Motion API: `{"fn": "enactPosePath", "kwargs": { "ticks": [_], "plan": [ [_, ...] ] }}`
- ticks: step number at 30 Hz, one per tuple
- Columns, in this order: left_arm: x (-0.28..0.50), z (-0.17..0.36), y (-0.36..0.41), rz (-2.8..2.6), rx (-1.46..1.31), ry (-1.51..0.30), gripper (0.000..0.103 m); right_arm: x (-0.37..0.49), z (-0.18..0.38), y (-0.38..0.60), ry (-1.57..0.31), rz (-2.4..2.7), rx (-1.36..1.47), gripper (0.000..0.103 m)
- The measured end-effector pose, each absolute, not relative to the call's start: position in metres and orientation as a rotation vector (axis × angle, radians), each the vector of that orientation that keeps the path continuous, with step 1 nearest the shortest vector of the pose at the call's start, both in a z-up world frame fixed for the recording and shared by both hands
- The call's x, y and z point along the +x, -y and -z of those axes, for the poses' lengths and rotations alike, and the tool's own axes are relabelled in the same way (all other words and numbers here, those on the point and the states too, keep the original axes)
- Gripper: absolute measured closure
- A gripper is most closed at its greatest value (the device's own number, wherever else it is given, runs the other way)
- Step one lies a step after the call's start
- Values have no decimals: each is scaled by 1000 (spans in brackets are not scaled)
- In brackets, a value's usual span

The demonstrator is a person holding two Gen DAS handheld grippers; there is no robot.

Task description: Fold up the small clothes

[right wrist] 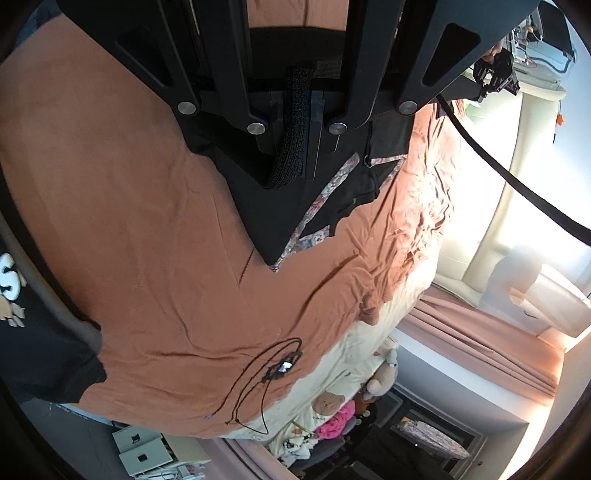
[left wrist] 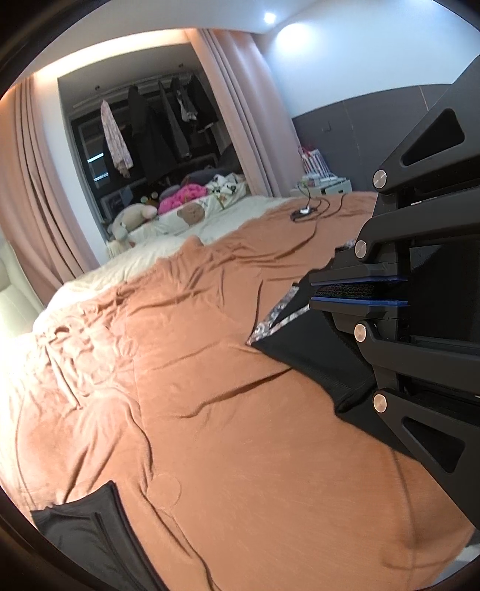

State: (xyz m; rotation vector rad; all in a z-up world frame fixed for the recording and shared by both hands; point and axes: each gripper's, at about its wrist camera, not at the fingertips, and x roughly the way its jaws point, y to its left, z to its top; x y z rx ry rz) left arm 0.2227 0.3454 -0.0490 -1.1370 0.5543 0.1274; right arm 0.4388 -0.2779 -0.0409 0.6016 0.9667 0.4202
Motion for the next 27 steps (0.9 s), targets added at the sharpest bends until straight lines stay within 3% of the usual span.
{"fn": "enactPosePath", "kwargs": {
  "ticks": [27],
  "plan": [
    [340, 176, -386, -240, -1115, -850, 97, 561, 126, 219, -1132, -294, 526, 101]
  ]
}}
